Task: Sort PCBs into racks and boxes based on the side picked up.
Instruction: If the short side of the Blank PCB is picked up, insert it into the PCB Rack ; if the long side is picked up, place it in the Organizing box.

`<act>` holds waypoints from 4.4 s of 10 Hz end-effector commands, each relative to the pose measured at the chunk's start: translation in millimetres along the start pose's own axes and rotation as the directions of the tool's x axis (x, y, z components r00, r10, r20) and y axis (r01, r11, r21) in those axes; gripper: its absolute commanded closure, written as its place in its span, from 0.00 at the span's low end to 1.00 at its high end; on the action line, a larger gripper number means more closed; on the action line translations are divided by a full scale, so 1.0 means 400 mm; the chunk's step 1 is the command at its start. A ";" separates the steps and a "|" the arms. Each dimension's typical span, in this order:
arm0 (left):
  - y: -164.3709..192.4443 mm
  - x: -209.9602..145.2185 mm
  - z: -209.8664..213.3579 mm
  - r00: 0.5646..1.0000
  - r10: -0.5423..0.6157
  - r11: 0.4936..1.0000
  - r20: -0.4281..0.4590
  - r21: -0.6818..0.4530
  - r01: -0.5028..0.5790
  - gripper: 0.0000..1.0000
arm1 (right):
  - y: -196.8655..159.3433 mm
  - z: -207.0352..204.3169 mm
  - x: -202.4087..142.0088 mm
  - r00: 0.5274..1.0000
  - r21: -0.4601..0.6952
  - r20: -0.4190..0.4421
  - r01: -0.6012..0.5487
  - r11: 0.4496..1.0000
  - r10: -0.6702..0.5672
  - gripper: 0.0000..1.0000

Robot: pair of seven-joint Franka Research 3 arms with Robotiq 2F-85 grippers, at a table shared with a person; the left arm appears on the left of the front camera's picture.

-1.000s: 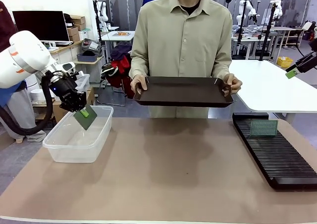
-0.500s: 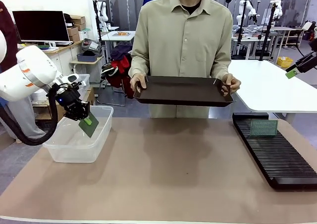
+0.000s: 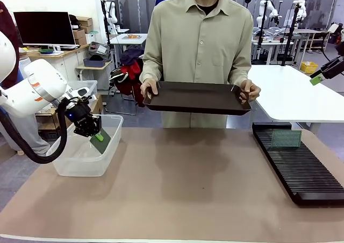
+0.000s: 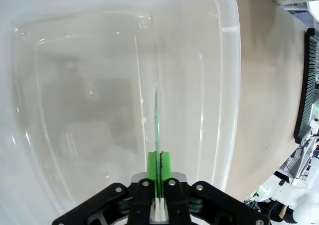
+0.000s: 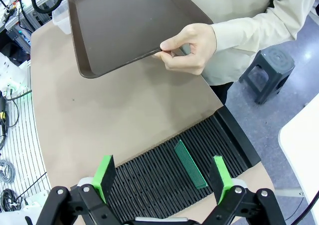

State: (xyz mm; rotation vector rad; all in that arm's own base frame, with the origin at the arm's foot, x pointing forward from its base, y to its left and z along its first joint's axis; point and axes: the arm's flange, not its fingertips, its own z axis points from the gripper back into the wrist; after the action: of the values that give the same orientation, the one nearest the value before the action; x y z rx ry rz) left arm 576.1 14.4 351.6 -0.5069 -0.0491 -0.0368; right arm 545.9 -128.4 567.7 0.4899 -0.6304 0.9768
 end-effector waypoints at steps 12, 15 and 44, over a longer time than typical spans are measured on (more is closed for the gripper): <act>-0.079 -0.016 0.148 0.988 -0.154 0.984 0.006 0.088 0.153 0.00 | 0.004 0.000 0.003 1.000 0.000 -0.008 0.007 1.000 -0.007 0.00; -0.142 -0.027 0.194 0.957 -0.285 0.958 0.056 0.048 0.283 0.00 | 0.004 0.000 0.003 1.000 0.000 -0.008 0.007 1.000 -0.007 0.00; -0.299 -0.209 0.636 0.406 -0.869 0.440 0.283 0.069 0.895 0.00 | 0.004 0.000 0.003 1.000 0.000 -0.008 0.007 1.000 -0.007 0.00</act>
State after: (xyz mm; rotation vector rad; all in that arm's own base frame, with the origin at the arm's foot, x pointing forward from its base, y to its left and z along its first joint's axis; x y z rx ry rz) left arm 477.5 35.3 627.8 -0.5269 -0.6193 -1.0602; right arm 545.9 -128.4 567.6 0.4900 -0.6303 0.9768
